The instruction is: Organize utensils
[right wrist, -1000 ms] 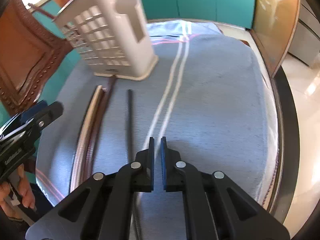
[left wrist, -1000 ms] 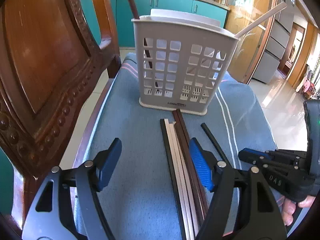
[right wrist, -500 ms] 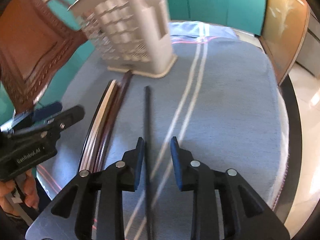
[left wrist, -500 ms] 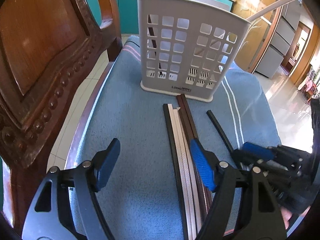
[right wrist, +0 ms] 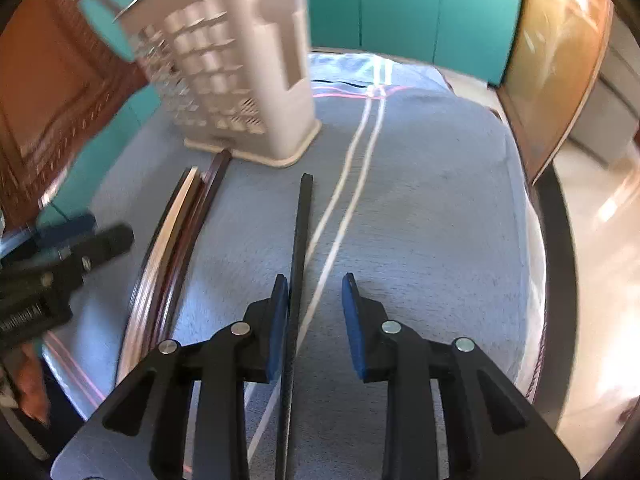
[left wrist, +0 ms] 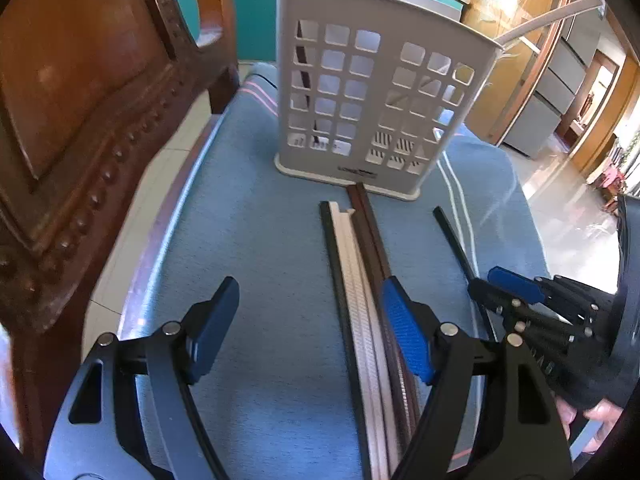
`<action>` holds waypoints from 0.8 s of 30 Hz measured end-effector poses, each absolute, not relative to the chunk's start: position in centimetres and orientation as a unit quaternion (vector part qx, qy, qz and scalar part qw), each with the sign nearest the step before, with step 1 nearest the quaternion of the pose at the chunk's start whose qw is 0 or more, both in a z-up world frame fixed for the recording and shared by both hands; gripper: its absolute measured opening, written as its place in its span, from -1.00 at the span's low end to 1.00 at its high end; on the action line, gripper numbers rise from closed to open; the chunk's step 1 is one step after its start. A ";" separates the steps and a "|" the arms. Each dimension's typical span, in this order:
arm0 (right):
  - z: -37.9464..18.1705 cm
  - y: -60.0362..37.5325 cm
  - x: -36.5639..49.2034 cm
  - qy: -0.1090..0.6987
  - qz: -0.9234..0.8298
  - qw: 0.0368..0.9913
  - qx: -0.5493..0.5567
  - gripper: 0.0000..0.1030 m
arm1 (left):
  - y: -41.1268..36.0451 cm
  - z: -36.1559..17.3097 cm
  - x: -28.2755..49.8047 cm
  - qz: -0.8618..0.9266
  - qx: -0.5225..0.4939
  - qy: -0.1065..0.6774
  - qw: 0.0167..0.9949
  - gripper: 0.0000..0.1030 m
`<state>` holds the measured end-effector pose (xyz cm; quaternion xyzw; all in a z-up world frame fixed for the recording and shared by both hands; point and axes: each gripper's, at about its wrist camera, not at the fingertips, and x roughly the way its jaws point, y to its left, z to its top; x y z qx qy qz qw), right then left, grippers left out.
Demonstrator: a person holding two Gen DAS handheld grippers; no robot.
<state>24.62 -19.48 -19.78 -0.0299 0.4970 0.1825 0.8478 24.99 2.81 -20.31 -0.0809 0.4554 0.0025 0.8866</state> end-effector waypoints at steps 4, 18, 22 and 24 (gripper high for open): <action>-19.6 -20.1 24.8 0.499 0.174 0.849 -0.010 -0.45 | 2.3 -21.0 25.4 -0.018 -0.089 0.467 0.879 0.17; -19.8 -19.1 24.8 0.499 0.178 0.848 -0.023 -0.44 | 2.2 -22.9 26.4 0.008 -0.070 0.490 0.869 -0.11; -20.1 -19.0 24.8 0.501 0.177 0.847 -0.027 -0.43 | 1.9 -23.0 27.1 0.028 -0.056 0.492 0.869 0.04; -20.3 -18.8 24.8 0.500 0.177 0.847 -0.027 -0.42 | 1.7 -22.9 27.2 0.030 -0.055 0.492 0.869 0.05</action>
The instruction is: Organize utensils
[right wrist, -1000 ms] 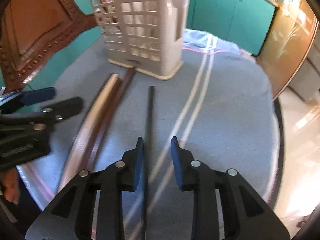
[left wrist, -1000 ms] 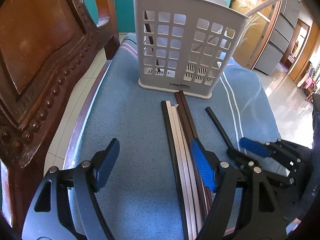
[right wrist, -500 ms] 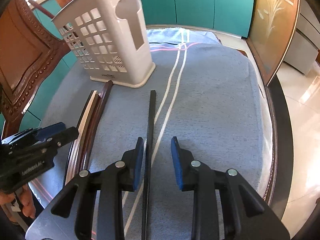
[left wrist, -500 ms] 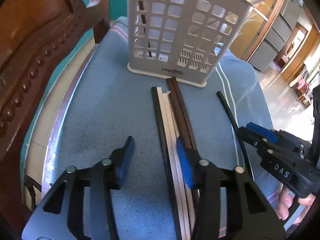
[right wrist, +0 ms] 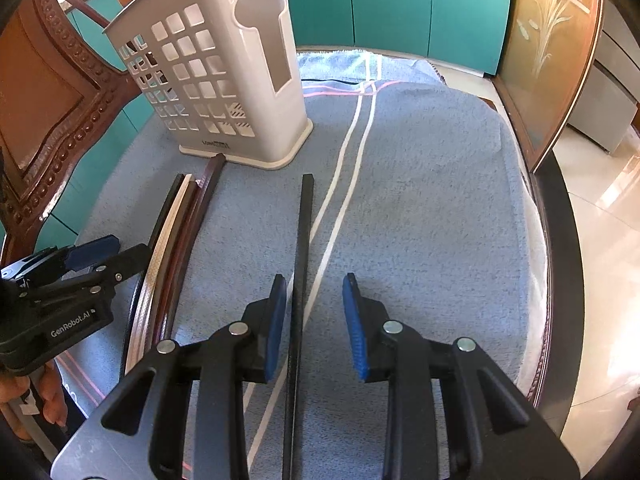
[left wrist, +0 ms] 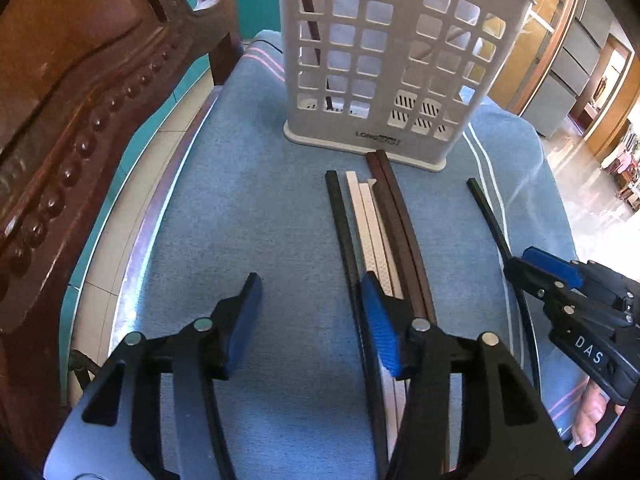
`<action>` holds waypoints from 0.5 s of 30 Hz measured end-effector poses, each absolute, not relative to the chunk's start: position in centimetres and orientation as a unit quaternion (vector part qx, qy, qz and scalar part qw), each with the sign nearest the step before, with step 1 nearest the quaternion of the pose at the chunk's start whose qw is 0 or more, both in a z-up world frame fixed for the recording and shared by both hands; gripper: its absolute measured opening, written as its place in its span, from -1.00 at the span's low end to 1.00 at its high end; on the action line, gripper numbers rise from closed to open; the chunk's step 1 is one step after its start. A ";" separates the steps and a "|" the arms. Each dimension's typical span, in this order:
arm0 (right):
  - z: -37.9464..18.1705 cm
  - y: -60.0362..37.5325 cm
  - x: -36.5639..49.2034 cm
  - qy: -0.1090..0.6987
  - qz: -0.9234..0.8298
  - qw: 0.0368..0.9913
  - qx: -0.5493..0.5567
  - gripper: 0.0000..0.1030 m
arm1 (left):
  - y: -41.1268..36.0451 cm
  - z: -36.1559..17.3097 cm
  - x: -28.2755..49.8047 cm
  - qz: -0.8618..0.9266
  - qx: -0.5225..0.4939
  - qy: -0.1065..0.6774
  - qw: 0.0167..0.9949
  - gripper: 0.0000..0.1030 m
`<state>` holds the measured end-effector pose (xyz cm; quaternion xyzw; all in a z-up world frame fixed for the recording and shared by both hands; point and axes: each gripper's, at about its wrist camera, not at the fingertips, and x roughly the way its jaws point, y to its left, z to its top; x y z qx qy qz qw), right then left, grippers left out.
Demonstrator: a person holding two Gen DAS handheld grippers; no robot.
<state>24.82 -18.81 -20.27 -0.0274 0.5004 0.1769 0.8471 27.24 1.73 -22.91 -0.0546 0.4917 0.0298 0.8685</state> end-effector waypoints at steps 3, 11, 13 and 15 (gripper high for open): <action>-20.3 -18.6 24.8 0.499 0.176 0.848 -0.030 -0.41 | 2.0 -22.8 27.2 0.030 -0.049 0.490 0.870 0.05; -20.7 -16.9 24.5 0.469 0.161 0.864 -0.083 -0.39 | 1.1 -23.2 27.8 0.043 -0.030 0.481 0.875 0.04; -20.8 -16.3 24.3 0.461 0.158 0.868 -0.095 -0.40 | 1.1 -23.2 27.8 0.045 -0.030 0.479 0.876 0.03; -20.9 -16.1 24.3 0.461 0.158 0.868 -0.096 -0.45 | 1.0 -23.2 27.7 0.043 -0.027 0.478 0.877 -0.05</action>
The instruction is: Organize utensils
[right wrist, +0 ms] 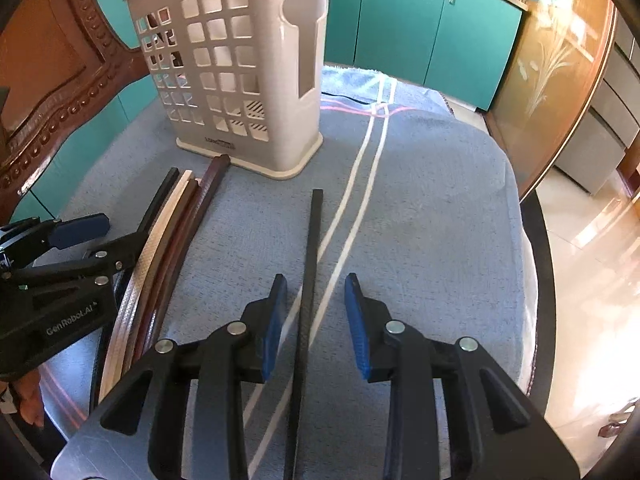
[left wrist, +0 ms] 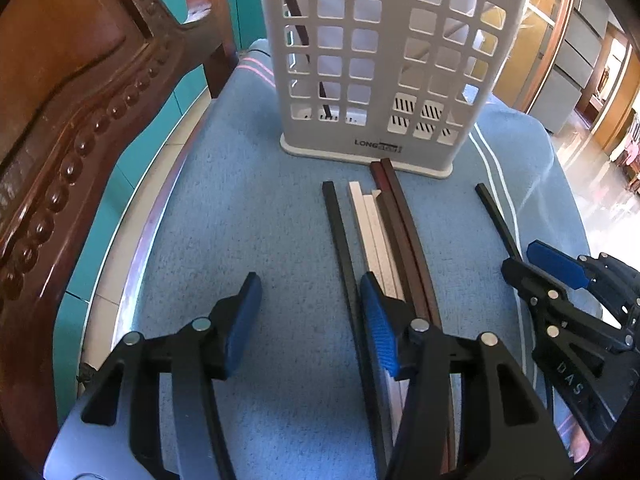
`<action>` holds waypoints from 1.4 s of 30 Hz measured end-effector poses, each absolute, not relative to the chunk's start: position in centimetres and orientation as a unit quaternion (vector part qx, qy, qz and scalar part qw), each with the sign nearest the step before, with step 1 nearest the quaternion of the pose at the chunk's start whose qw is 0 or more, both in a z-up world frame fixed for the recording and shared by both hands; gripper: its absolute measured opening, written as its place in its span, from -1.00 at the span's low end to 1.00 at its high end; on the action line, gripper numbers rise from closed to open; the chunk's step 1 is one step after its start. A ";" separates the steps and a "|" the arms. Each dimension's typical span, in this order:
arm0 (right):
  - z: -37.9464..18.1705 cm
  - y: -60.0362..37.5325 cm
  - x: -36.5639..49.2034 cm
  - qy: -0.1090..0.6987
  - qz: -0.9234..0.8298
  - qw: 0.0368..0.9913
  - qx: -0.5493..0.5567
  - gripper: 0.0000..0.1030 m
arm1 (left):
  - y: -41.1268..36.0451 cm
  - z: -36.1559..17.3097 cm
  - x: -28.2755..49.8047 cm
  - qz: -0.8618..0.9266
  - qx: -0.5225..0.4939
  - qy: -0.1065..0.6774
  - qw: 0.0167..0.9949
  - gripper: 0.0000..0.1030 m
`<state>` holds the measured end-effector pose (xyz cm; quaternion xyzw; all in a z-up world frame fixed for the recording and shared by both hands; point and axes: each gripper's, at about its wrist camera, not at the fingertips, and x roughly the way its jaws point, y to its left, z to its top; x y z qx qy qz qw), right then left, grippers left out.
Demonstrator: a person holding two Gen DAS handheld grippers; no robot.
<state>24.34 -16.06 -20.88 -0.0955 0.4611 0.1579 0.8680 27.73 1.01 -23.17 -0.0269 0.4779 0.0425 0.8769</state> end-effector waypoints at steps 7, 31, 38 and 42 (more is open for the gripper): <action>-20.6 -16.7 24.4 0.477 0.179 0.858 -0.061 -0.87 | -0.5 -22.8 27.8 -0.009 -0.011 0.477 0.879 -0.79; -20.6 -18.0 25.2 0.487 0.151 0.858 -0.060 -0.68 | -1.8 -22.8 27.1 -0.022 0.011 0.489 0.872 -0.66; -20.9 -16.5 25.2 0.459 0.125 0.873 -0.107 -0.36 | -1.5 -23.1 28.0 0.000 0.005 0.482 0.876 -0.34; -21.0 -16.4 25.4 0.460 0.129 0.873 -0.099 -0.35 | -1.6 -23.0 28.6 0.009 0.001 0.479 0.878 -0.30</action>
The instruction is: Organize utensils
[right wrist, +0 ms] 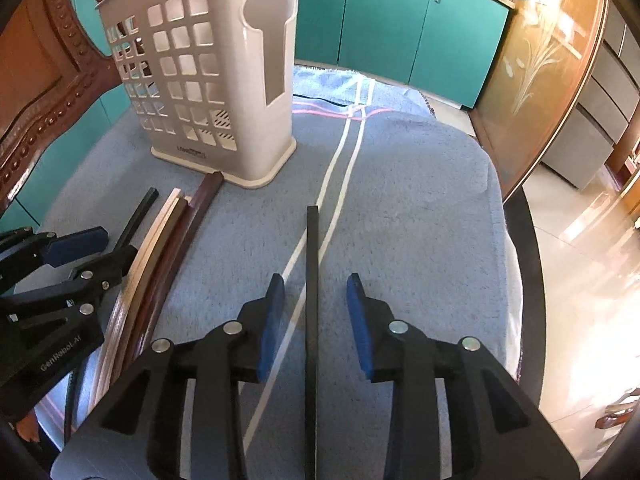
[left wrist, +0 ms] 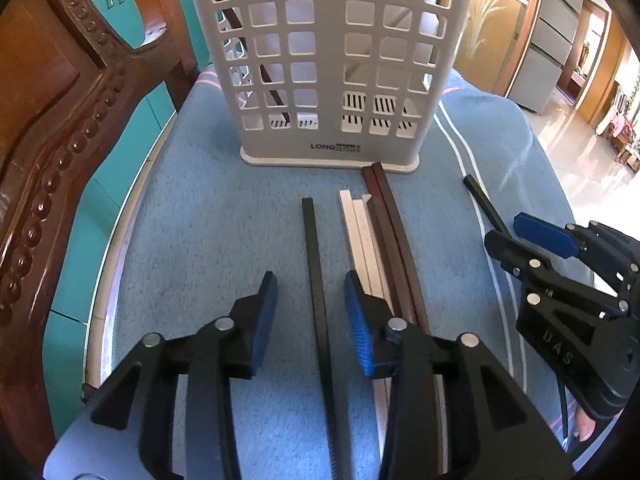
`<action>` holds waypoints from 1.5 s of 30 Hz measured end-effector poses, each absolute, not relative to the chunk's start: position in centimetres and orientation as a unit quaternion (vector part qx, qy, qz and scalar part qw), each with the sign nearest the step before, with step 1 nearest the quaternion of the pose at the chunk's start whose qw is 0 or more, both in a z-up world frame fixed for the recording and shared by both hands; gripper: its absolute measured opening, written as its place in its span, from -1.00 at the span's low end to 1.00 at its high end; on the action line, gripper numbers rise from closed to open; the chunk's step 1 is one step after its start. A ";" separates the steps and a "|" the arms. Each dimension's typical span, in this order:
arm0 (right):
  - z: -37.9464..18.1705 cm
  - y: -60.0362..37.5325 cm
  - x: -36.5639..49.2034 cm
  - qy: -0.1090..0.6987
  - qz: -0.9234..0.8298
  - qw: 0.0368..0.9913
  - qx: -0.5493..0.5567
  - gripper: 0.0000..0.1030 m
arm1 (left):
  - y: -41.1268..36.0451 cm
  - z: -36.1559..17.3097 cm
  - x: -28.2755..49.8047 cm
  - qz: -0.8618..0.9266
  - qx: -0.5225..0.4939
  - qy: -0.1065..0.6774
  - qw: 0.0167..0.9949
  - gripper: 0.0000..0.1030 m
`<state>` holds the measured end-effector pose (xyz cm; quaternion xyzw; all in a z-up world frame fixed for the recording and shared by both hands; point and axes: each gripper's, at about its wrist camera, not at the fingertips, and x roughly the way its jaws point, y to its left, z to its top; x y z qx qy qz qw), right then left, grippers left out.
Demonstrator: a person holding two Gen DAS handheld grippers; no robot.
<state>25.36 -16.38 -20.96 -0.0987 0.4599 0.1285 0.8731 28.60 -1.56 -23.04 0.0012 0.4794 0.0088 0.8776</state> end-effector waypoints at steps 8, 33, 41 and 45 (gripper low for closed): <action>-20.7 -17.1 25.4 0.475 0.156 0.863 -0.072 -0.87 | -1.9 -22.7 29.2 -0.001 -0.005 0.485 0.874 -0.51; 1.7 -23.9 19.2 0.228 0.302 0.923 0.077 -0.87 | 4.0 0.9 19.4 -0.060 -0.108 0.180 0.976 -0.87; 7.8 -23.1 22.5 0.101 0.252 0.949 0.161 -0.87 | 7.8 4.6 23.3 0.002 -0.178 0.063 0.982 -0.87; 5.1 -20.3 24.6 0.110 0.213 0.964 0.112 -0.87 | 7.6 2.2 26.5 0.045 -0.171 0.075 0.981 -0.87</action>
